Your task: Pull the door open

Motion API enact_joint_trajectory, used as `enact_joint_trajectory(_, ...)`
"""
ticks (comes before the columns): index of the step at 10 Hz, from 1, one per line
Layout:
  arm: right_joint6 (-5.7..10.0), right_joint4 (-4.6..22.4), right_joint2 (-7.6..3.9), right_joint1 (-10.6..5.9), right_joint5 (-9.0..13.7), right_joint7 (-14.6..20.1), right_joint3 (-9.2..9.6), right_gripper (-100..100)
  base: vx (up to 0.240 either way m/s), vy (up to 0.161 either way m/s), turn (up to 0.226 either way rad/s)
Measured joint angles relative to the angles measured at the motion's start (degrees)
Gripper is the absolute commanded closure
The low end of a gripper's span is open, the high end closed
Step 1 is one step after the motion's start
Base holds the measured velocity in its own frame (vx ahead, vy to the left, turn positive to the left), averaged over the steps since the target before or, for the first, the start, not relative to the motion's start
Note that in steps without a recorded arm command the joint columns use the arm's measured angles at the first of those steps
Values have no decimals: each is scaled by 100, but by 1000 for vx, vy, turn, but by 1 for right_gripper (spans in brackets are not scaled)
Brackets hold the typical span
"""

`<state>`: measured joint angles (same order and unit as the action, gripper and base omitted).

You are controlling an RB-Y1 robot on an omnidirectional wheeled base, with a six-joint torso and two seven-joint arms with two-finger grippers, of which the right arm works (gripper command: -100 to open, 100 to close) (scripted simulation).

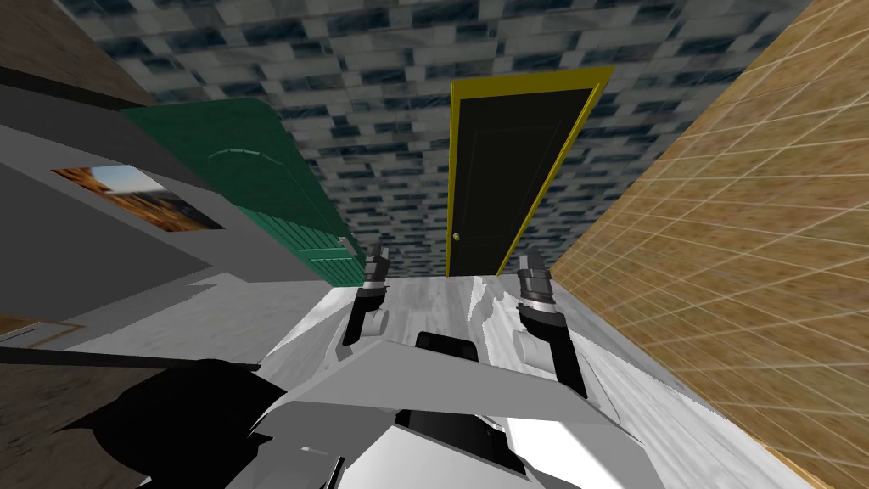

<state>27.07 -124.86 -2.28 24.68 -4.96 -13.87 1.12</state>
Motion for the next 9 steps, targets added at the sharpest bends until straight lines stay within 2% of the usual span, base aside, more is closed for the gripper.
enact_joint_trajectory(2,87,267,-91,-65,-93,-181,-9,-100,161,67,-45)
enact_joint_trajectory(9,415,1164,-279,-288,-361,-708,-27,-100,108,50,-35)
